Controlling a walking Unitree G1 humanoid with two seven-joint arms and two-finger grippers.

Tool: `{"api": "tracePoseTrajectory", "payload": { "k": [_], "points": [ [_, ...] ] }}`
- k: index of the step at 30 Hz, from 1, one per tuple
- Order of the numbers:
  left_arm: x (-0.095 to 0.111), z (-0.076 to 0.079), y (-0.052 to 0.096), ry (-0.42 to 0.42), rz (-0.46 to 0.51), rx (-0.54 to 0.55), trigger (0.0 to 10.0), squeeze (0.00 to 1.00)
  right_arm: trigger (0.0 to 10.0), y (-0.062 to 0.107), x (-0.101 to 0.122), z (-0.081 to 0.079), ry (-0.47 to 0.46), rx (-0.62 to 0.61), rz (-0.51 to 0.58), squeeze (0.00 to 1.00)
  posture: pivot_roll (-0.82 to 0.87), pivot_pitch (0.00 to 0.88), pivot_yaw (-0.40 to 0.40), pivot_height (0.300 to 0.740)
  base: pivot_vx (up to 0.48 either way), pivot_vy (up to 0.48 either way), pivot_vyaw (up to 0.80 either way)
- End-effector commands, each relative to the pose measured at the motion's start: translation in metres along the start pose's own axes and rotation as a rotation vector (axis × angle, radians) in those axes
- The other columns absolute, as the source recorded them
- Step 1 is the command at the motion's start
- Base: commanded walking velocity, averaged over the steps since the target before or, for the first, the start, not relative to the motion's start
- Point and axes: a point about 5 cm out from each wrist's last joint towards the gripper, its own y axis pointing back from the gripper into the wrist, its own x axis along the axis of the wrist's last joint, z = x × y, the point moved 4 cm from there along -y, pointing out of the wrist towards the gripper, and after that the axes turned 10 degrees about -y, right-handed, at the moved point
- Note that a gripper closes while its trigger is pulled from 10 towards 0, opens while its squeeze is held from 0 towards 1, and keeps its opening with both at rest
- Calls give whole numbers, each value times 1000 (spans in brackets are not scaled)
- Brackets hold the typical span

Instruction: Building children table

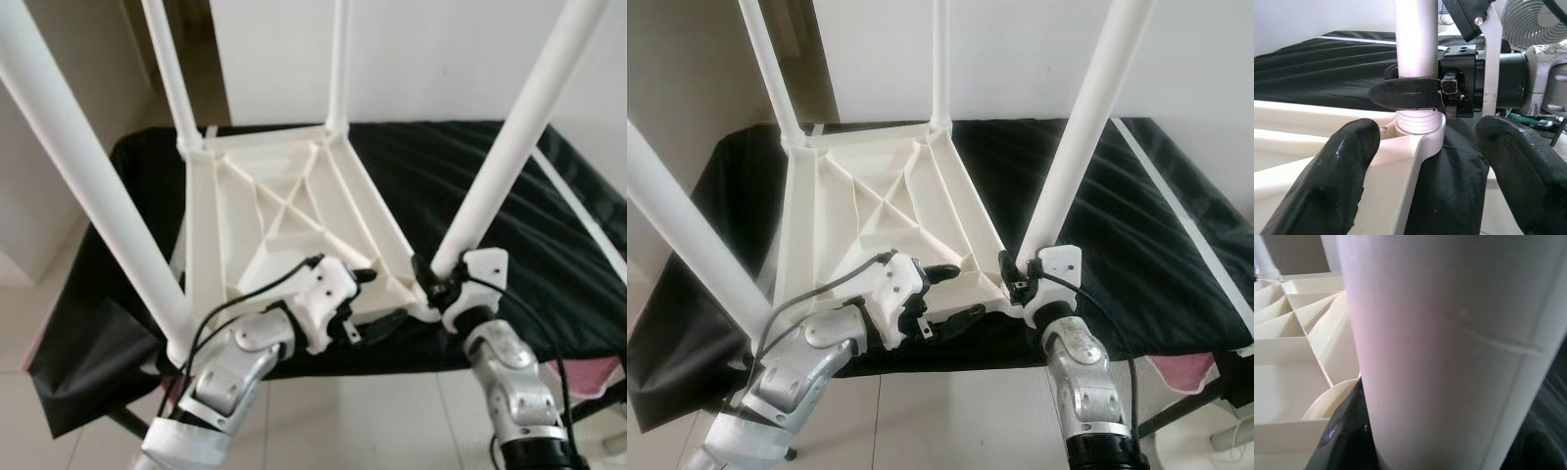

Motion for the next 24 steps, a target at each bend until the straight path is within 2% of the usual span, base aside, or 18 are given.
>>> {"api": "tracePoseTrajectory", "payload": {
  "k": [1,2,3,4,5,7,8,16,18,24],
  "points": [
    [-4,-4,-3,-14,-11,16,10000,0,10000,5,-19,15,-57,-213,-53,0,-60,0,-27,740,0,0,0],
    [-4,-5,-5,-15,-10,19,10000,0,10000,5,-24,17,-77,-277,-60,0,-60,0,-27,740,0,0,0],
    [-4,-5,-5,-15,-10,19,10000,0,10000,5,-24,17,-77,-277,-60,0,-60,0,-27,740,0,0,0],
    [-4,-6,-8,-15,-7,20,10000,0,10000,6,-26,20,-59,-357,-49,0,-56,0,-34,740,0,0,0],
    [-4,-6,-8,-15,-7,20,10000,0,10000,6,-26,20,-59,-357,-49,0,-56,0,-34,740,0,0,0],
    [-4,-6,-10,-19,-6,18,10000,0,10000,10,-29,25,-33,-464,-47,0,-50,0,-40,740,0,0,0],
    [-4,-6,-11,-19,-5,19,10000,0,10000,11,-32,24,-37,-475,-60,0,-48,0,-42,740,0,0,0],
    [-7,-5,-10,-14,-10,29,10000,0,10000,13,-34,19,-41,-460,-72,0,-41,0,-59,740,0,0,0],
    [-10,-3,-10,-5,-16,37,10000,0,10000,14,-33,10,-43,-433,-65,0,-44,0,-61,740,0,0,0],
    [-12,2,-11,3,-19,35,10000,0,10000,13,-28,4,-16,-406,-36,0,-47,0,-58,740,0,0,0]
  ]
}}
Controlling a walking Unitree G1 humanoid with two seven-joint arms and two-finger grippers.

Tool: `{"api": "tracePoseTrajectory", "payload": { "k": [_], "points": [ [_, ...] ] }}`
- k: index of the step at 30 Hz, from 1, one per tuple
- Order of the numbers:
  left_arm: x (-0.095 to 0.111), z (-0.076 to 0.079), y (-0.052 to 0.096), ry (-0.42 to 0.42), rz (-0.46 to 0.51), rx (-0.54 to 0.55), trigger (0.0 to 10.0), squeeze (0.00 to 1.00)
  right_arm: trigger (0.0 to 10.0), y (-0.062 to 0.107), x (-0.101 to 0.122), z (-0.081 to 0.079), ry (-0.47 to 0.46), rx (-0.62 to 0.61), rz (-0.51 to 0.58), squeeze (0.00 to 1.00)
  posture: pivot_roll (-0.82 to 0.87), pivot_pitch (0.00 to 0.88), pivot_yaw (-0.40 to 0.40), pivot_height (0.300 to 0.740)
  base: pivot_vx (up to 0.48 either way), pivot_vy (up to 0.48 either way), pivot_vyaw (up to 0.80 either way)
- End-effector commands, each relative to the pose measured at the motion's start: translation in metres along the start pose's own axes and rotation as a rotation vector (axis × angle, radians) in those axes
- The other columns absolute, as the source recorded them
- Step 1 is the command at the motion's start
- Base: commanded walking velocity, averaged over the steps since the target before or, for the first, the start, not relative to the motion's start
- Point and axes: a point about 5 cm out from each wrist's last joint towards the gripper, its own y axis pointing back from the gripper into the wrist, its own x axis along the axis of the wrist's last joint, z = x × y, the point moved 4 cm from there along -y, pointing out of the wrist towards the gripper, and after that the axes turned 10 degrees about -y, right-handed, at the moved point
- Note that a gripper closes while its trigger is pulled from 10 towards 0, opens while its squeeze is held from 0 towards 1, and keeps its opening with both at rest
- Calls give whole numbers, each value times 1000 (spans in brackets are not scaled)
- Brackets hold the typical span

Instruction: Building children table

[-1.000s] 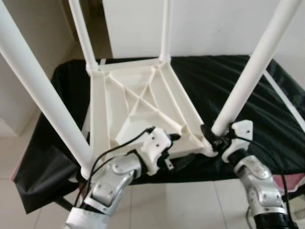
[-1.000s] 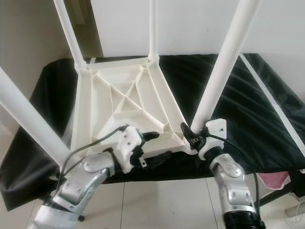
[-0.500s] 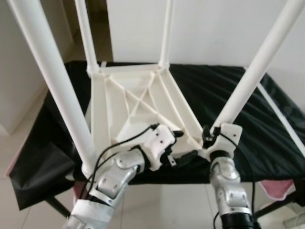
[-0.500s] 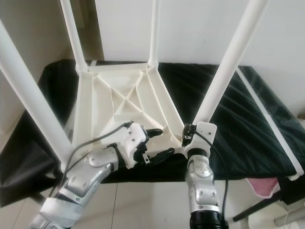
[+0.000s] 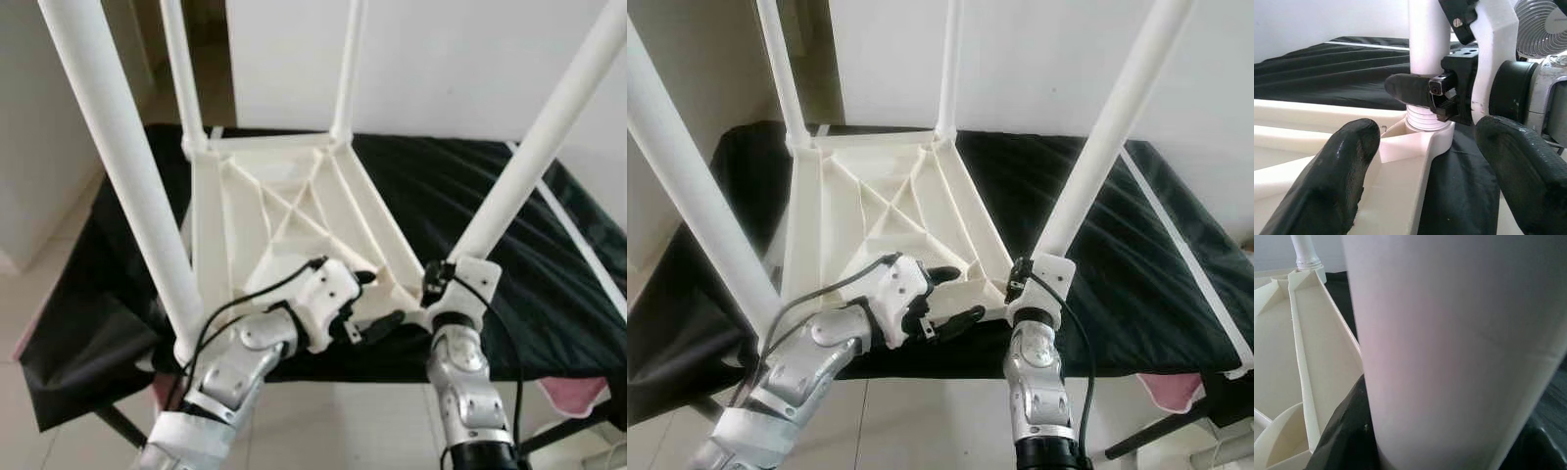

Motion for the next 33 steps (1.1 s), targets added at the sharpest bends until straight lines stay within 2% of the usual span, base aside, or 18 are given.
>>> {"api": "tracePoseTrajectory", "payload": {
  "k": [1,3,7,11,12,13,16,21,22,26,31,33],
  "points": [
    [-5,2,-1,4,-20,27,10000,0,10000,8,-15,4,3,-12,-55,0,-47,0,-52,740,0,0,0],
    [-4,2,1,1,-25,40,10000,0,10000,10,-7,1,-2,20,-16,1000,-44,0,-48,740,0,0,0],
    [-6,-3,2,0,-29,47,10000,0,10000,9,0,1,-14,41,18,1000,-47,0,-46,740,0,0,0],
    [-1,-12,-3,-26,-14,76,10000,0,10000,8,10,1,33,130,52,1000,-59,0,-42,740,0,0,0],
    [-1,-12,-3,-26,-14,76,10000,0,10000,8,10,1,33,130,52,1000,-59,0,-42,740,0,0,0],
    [0,-13,-5,-56,-15,79,10000,0,10000,9,13,5,41,198,55,1000,-60,0,-41,740,0,0,0],
    [0,-14,-5,-67,-17,78,10000,0,10000,9,14,7,44,218,55,1000,-60,0,-41,740,0,0,0],
    [0,-22,-2,-119,-29,119,10000,0,10000,8,17,13,26,327,28,1000,-57,0,-41,740,0,0,0],
    [0,-24,-1,-131,-32,133,10000,0,10000,8,18,16,37,348,27,0,-55,0,-39,740,0,0,0],
    [0,-27,0,-129,-34,149,10000,0,10000,8,19,19,42,374,28,0,-54,0,-38,740,0,0,0],
    [-8,-25,5,-63,-64,118,10000,0,10000,10,13,15,74,584,-50,0,-51,0,-38,740,0,0,0],
    [-11,-23,6,-54,-73,104,10000,0,10000,10,11,14,81,611,-61,0,-50,0,-37,740,0,0,0]
  ]
}}
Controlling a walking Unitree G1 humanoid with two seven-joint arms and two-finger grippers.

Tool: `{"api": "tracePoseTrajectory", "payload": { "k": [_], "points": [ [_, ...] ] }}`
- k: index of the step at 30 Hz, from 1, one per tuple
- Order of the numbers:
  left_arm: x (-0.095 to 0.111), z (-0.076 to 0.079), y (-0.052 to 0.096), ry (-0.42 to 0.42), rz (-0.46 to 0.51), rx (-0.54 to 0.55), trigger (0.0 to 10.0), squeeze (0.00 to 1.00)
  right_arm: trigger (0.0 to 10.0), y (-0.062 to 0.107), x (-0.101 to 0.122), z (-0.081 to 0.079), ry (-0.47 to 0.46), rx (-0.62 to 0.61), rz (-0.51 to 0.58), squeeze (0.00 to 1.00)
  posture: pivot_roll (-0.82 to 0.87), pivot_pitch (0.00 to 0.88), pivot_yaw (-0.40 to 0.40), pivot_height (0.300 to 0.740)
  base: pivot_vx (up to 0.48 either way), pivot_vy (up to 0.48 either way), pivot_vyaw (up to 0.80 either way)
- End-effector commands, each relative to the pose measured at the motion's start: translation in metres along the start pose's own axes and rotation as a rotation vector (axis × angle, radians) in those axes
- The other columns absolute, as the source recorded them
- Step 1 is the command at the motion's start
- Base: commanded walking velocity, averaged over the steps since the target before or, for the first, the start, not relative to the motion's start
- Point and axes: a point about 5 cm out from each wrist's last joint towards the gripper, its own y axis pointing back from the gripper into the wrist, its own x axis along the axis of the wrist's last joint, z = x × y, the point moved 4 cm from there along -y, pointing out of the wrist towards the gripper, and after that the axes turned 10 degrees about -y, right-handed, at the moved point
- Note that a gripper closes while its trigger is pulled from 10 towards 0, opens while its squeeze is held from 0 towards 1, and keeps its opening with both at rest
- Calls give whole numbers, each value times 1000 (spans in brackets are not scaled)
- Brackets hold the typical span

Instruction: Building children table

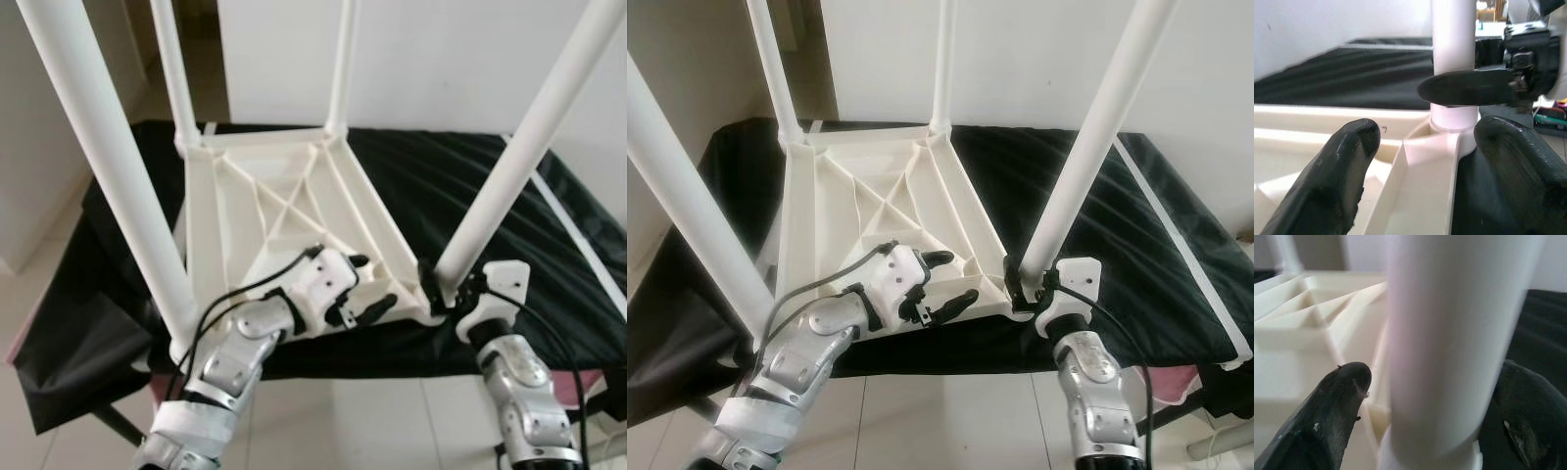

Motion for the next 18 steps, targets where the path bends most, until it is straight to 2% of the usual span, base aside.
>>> {"api": "tracePoseTrajectory", "payload": {
  "k": [1,8,13,14,16,17,18],
  "points": [
    [-8,-3,2,25,-37,45,10000,0,10000,-1,-3,-3,-9,45,-13,0,-50,0,-37,740,0,0,0],
    [-12,4,5,77,-43,17,10000,0,10000,-7,-2,-2,27,159,-58,0,-47,0,-34,740,0,0,0],
    [-8,8,4,114,-28,11,10000,0,10000,-11,-10,-1,69,232,-121,0,-40,0,-55,740,0,0,0],
    [-9,8,5,117,-31,17,10000,0,4745,-9,-11,0,72,241,-130,0,-40,0,-55,740,0,0,0],
    [-9,8,5,117,-31,17,10000,0,4745,-9,-11,0,72,241,-130,0,-40,0,-55,740,0,0,0],
    [-10,8,6,122,-36,24,10000,0,667,-8,-13,1,72,246,-140,0,-35,0,-64,740,0,0,0],
    [-10,8,6,122,-36,24,10000,0,667,-8,-13,1,72,246,-140,0,-35,0,-64,740,0,0,0]
  ]
}}
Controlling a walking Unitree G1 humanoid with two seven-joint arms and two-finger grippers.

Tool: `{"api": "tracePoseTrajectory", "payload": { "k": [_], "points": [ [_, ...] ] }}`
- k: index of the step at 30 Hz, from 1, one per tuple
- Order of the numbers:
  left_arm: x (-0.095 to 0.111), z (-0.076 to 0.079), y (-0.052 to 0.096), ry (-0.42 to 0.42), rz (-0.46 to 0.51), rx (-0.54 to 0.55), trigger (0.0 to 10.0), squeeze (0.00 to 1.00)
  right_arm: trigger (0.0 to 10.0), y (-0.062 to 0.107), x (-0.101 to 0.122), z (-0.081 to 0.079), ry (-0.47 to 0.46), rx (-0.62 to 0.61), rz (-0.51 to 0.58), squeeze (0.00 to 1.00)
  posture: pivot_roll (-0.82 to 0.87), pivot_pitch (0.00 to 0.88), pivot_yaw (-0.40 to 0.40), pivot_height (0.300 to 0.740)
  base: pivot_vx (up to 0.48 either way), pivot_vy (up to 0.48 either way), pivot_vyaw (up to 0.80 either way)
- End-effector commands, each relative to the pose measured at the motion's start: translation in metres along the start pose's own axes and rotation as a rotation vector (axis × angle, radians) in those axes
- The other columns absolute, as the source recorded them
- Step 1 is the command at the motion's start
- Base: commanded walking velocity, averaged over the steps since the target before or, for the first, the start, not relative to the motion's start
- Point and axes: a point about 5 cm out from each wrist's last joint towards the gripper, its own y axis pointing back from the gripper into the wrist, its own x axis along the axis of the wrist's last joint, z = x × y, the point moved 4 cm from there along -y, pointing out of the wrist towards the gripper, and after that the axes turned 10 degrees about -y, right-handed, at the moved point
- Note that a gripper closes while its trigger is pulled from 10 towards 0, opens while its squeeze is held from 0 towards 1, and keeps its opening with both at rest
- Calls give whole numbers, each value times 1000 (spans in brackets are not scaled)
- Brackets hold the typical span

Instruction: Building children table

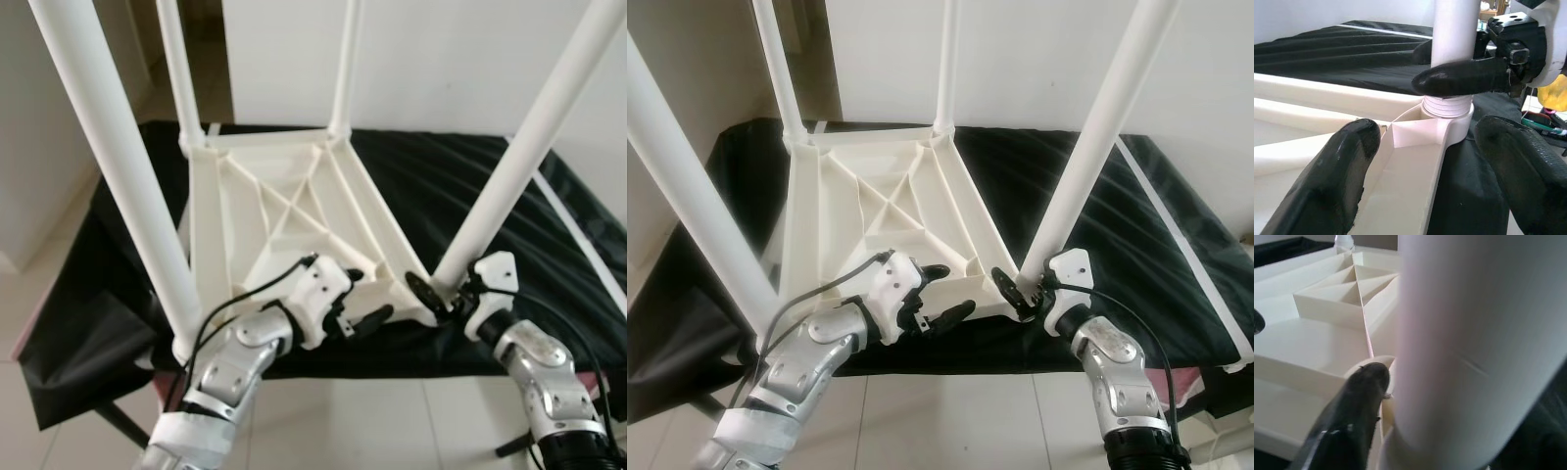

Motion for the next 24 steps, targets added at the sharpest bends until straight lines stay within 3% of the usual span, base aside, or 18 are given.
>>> {"api": "tracePoseTrajectory", "payload": {
  "k": [1,10,11,16,19,24],
  "points": [
    [-2,-3,3,8,-12,36,10000,0,0,4,-10,-3,-3,29,-46,0,-33,0,-68,740,0,0,0],
    [-1,-7,2,-4,-12,64,10000,0,0,8,-24,4,15,10,-124,0,-35,0,-66,740,0,0,0],
    [-1,-9,3,-9,-14,71,10000,0,10000,8,-25,6,4,-13,-126,0,-34,0,-62,740,0,0,0],
    [-1,-13,6,-6,-16,95,10000,0,10000,6,-25,9,-25,-65,-116,0,-31,0,-55,740,0,0,0],
    [1,-18,10,-4,-8,121,10000,0,10000,1,-31,13,-35,-190,-143,0,-26,0,-44,740,0,0,0],
    [2,-20,11,2,-8,131,10000,0,10000,-3,-32,11,-69,-250,-139,0,-27,0,-32,740,0,0,0]
  ]
}}
